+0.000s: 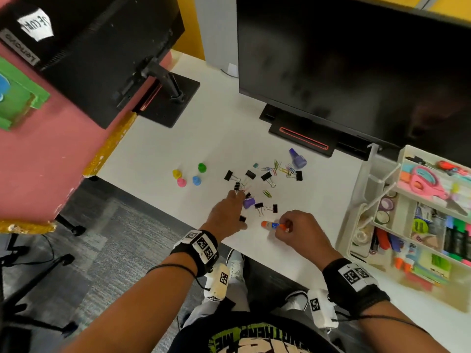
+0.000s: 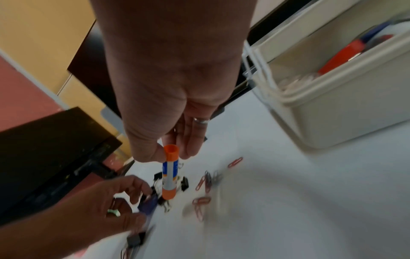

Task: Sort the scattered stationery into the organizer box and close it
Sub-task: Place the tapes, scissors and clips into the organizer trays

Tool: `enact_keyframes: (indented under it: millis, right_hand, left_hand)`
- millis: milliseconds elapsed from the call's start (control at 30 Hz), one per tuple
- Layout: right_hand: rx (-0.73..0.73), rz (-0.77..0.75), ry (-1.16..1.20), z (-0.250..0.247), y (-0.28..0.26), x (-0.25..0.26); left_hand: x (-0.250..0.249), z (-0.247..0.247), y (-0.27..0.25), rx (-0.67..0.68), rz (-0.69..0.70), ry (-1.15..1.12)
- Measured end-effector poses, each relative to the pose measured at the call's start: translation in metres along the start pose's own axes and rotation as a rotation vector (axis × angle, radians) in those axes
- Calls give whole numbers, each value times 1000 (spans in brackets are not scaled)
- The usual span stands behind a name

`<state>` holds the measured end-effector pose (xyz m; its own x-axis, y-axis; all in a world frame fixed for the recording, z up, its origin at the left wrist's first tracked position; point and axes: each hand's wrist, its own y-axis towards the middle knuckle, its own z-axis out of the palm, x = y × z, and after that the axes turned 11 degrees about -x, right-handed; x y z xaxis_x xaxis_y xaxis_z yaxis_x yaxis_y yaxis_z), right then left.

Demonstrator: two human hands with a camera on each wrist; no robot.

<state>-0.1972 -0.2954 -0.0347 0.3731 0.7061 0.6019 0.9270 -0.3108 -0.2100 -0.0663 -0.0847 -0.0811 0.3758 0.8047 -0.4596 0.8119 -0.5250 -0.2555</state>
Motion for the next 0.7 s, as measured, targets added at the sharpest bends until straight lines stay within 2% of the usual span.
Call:
enact_keyframes:
  millis: [200,433,600,700]
  right_hand:
    - [-204,28,183,-44,-33,-31]
    - [-426,108,279,-116,-89,-91]
    - [-433,254,180,-141,-118,-145]
    - [-346,299,117,-133,-118,-159]
  left_hand:
    - [-30,0,10,-23,157,130]
    - [-40,10,22,-100,140,179]
    - [-53,8,24,-166,56,165]
    - [-71,10,23,-186,94,65]
